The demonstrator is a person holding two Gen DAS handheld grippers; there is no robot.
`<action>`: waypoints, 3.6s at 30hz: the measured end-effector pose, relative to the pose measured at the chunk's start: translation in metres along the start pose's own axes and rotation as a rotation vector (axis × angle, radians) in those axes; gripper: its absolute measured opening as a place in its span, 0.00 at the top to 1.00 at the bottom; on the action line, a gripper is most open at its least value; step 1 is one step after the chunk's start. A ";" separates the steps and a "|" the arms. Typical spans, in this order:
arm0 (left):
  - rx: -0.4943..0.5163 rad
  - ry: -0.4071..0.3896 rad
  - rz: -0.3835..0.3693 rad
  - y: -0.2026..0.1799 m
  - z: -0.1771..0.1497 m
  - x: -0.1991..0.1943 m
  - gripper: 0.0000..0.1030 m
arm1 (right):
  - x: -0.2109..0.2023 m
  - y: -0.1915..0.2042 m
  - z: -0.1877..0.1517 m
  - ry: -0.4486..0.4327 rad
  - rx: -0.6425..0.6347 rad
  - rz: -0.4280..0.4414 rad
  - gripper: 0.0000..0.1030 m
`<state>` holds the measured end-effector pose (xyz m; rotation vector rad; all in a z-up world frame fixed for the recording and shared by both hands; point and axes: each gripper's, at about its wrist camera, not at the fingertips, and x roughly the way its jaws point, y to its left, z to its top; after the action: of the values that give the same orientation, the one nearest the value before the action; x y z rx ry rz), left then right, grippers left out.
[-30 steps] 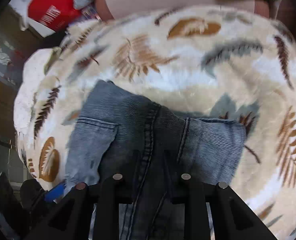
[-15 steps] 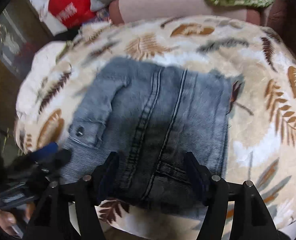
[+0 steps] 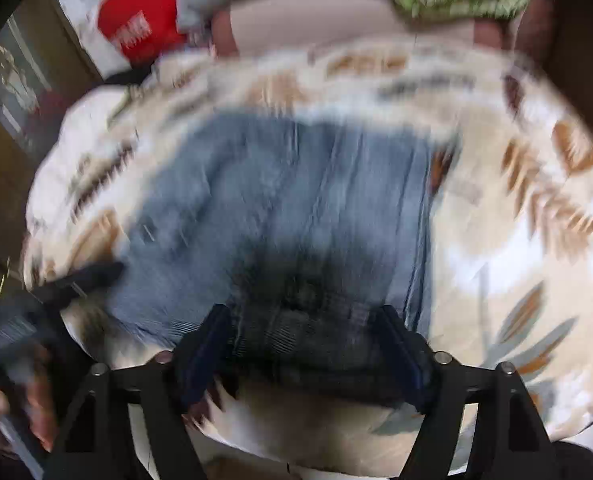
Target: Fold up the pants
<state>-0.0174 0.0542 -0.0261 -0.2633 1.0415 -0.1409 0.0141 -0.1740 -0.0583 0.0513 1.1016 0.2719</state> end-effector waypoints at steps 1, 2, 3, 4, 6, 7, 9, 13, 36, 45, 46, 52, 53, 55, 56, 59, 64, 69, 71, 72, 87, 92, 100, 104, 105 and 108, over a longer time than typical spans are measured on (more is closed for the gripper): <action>0.000 0.003 -0.001 0.001 0.000 0.000 0.20 | -0.001 0.000 -0.001 -0.025 -0.014 -0.005 0.24; 0.001 0.001 -0.004 0.002 0.000 0.000 0.20 | -0.006 0.002 0.001 -0.026 -0.010 -0.001 0.24; -0.006 0.004 -0.013 0.004 0.001 0.000 0.19 | -0.011 0.000 0.004 -0.018 0.008 0.016 0.24; -0.022 0.018 -0.024 0.007 0.004 0.002 0.18 | -0.019 -0.005 0.007 -0.024 0.039 0.053 0.24; -0.049 0.028 -0.042 0.013 0.009 0.003 0.18 | -0.031 -0.020 0.012 -0.049 0.094 0.100 0.24; -0.063 0.034 -0.055 0.017 0.013 0.004 0.18 | -0.038 -0.032 0.013 -0.059 0.135 0.115 0.24; -0.093 0.058 -0.078 0.024 0.020 0.008 0.17 | -0.046 -0.056 0.011 -0.074 0.207 0.129 0.24; -0.200 0.137 -0.166 0.039 0.034 0.026 0.16 | -0.042 -0.112 0.008 -0.028 0.383 0.179 0.24; -0.097 0.186 -0.165 -0.007 0.060 0.075 0.16 | 0.045 -0.110 0.051 0.127 0.403 0.314 0.45; -0.033 0.147 -0.098 -0.013 0.057 0.075 0.16 | 0.046 -0.098 0.052 0.112 0.349 0.279 0.34; -0.028 0.143 -0.095 -0.014 0.056 0.074 0.16 | 0.046 -0.097 0.052 0.112 0.345 0.274 0.34; 0.054 0.126 -0.077 -0.028 0.055 0.069 0.45 | 0.040 -0.093 0.052 0.094 0.285 0.230 0.68; 0.073 0.120 -0.067 -0.031 0.054 0.068 0.48 | 0.037 -0.090 0.052 0.087 0.271 0.222 0.73; 0.114 0.096 -0.039 -0.037 0.052 0.062 0.59 | 0.029 -0.083 0.052 0.068 0.241 0.199 0.81; 0.119 0.087 -0.033 -0.037 0.051 0.059 0.62 | 0.025 -0.081 0.051 0.057 0.230 0.194 0.84; 0.133 0.062 -0.036 -0.038 0.051 0.049 0.72 | 0.009 -0.076 0.049 0.026 0.214 0.209 0.87; 0.181 -0.028 -0.033 -0.045 0.056 0.016 0.75 | -0.021 -0.057 0.054 -0.044 0.167 0.241 0.87; 0.186 -0.129 -0.024 -0.039 0.082 -0.013 0.75 | -0.044 -0.035 0.076 -0.110 0.111 0.256 0.88; 0.174 -0.152 -0.017 -0.032 0.097 -0.018 0.75 | -0.050 -0.027 0.092 -0.138 0.097 0.274 0.87; 0.167 -0.158 -0.014 -0.029 0.104 -0.019 0.75 | -0.051 -0.022 0.099 -0.147 0.086 0.274 0.88; 0.147 -0.171 0.016 0.003 0.159 0.027 0.75 | 0.001 0.007 0.176 -0.125 0.031 0.229 0.88; 0.135 -0.124 0.014 0.008 0.153 0.053 0.75 | 0.027 0.001 0.172 -0.083 0.045 0.210 0.88; 0.137 -0.063 0.074 0.011 0.144 0.076 0.52 | 0.057 -0.011 0.165 -0.022 0.071 0.148 0.83; 0.098 -0.070 0.124 0.021 0.141 0.068 0.30 | 0.068 -0.013 0.155 0.010 0.036 0.012 0.61; 0.080 -0.065 0.114 0.024 0.140 0.062 0.30 | 0.068 -0.012 0.153 0.019 0.026 -0.016 0.55; 0.060 -0.100 0.133 0.028 0.137 0.042 0.30 | 0.049 -0.007 0.147 -0.024 -0.001 -0.049 0.51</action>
<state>0.1220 0.0915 -0.0031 -0.1448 0.9505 -0.0384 0.1665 -0.1547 -0.0356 0.0267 1.0771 0.2274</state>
